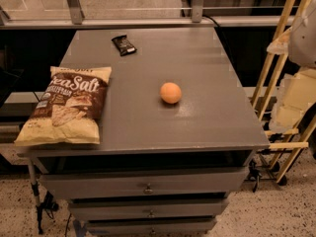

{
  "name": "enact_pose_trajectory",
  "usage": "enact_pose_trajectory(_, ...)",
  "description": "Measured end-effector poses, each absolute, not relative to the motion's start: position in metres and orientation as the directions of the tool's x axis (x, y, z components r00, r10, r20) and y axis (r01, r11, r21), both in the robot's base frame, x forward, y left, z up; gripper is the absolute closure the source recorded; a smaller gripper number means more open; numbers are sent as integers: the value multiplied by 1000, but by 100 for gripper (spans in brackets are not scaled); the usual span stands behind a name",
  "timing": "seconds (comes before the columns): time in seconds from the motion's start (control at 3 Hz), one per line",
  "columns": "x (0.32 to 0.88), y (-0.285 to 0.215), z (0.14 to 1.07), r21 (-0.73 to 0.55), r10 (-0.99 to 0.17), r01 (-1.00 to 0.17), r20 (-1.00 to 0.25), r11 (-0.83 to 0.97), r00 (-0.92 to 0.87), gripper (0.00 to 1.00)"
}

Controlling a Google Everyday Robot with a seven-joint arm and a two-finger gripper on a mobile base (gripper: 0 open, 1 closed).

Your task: Pick brown chip bag

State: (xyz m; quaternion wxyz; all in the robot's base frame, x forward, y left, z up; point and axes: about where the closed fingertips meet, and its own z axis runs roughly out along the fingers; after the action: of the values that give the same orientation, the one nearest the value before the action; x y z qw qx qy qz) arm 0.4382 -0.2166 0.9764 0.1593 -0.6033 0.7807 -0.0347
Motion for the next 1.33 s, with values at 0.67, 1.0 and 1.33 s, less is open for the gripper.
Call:
enact_pose_trajectory(0.67,439,-215,978,-253,-955,-931,-208,263,-213,0)
enact_pose_trajectory(1.0,451,-182,986,-269,-978,-956,-200,114,-61,0)
enact_pose_trajectory(1.33,456,-110,984,-256,-960,-952,-175,-170,218,0)
